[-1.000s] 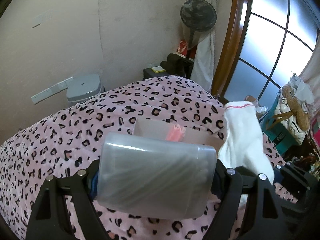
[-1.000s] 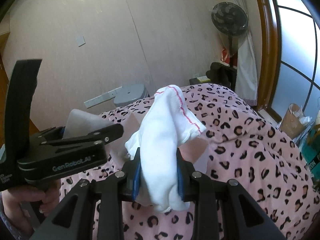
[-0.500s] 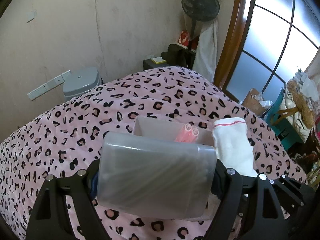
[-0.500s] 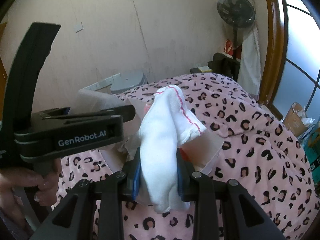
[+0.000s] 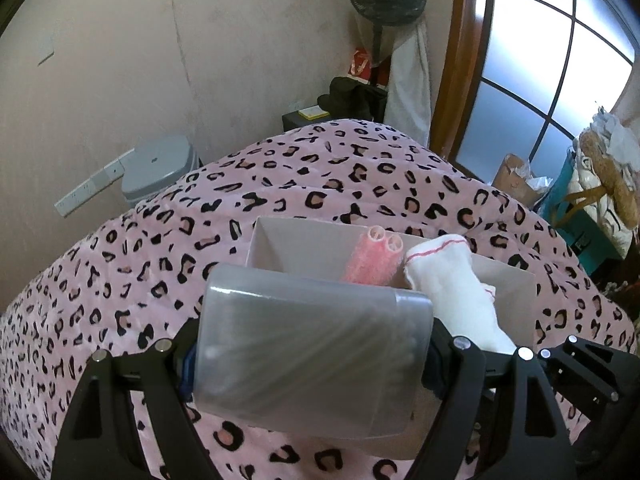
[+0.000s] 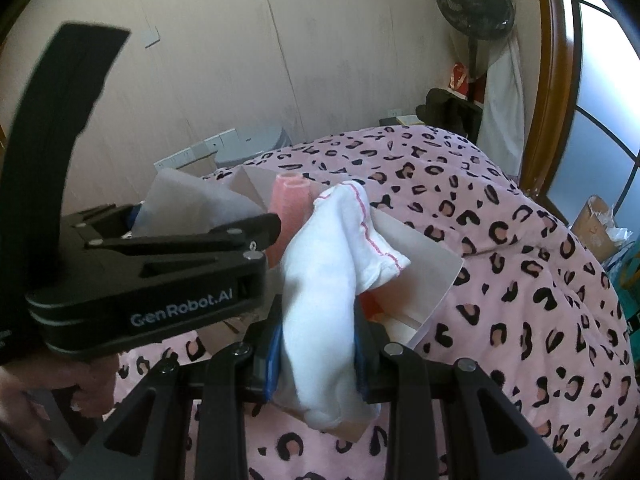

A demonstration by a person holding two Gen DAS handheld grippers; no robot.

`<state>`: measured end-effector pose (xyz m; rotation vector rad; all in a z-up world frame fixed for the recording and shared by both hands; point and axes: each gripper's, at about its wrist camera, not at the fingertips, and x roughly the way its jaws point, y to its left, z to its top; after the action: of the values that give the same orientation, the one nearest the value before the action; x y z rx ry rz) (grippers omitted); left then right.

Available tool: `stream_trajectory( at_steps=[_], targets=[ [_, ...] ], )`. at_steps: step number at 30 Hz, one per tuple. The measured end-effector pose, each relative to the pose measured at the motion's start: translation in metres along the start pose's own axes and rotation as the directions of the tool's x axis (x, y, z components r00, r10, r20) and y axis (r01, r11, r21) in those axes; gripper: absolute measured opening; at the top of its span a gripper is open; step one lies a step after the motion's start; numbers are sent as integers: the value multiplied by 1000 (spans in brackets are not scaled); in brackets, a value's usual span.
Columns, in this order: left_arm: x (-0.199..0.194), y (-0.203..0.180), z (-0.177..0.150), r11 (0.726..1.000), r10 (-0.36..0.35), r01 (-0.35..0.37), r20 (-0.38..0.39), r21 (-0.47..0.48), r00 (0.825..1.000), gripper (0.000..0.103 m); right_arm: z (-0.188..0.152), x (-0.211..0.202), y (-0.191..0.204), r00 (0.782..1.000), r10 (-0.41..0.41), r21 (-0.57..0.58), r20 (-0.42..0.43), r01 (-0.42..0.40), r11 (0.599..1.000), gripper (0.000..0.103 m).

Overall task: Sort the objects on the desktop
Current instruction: 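Lower packet and cloth into the bag and open both grippers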

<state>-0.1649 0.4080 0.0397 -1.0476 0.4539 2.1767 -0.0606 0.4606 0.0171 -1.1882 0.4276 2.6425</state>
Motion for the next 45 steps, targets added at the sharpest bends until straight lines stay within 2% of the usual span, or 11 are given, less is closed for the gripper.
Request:
stream_trajectory(
  at_steps=[4, 8, 16, 17, 19, 23, 37, 45],
  targets=[
    [2, -10, 2, 999, -14, 14, 16, 37, 1000, 83, -1, 1, -3, 1000, 0, 6, 4, 0, 1000, 29],
    [11, -14, 1, 999, -32, 32, -11, 34, 999, 83, -3, -1, -6, 1000, 10, 7, 6, -10, 1000, 29],
    [18, -3, -1, 998, -55, 54, -47, -18, 997, 84, -3, -4, -9, 1000, 28, 30, -1, -28, 999, 37],
    [18, -2, 0, 998, -59, 58, -46, -21, 997, 85, -3, -5, -9, 1000, 28, 35, -1, -28, 999, 39],
    [16, -1, 1, 998, -66, 65, -43, -27, 997, 94, -2, -8, -10, 1000, 26, 46, -7, -26, 999, 42],
    [12, 1, 5, 997, -74, 73, -37, -31, 997, 95, 1, -15, -14, 999, 36, 64, -3, -35, 997, 42],
    [-18, 11, 3, 998, -28, 27, -13, -51, 1000, 95, 7, -39, -22, 999, 21, 92, 38, -25, 995, 42],
    [-51, 27, -20, 998, 6, -6, 10, -65, 1000, 95, 2, -50, -21, 999, 17, 104, 50, -22, 994, 42]
  ],
)
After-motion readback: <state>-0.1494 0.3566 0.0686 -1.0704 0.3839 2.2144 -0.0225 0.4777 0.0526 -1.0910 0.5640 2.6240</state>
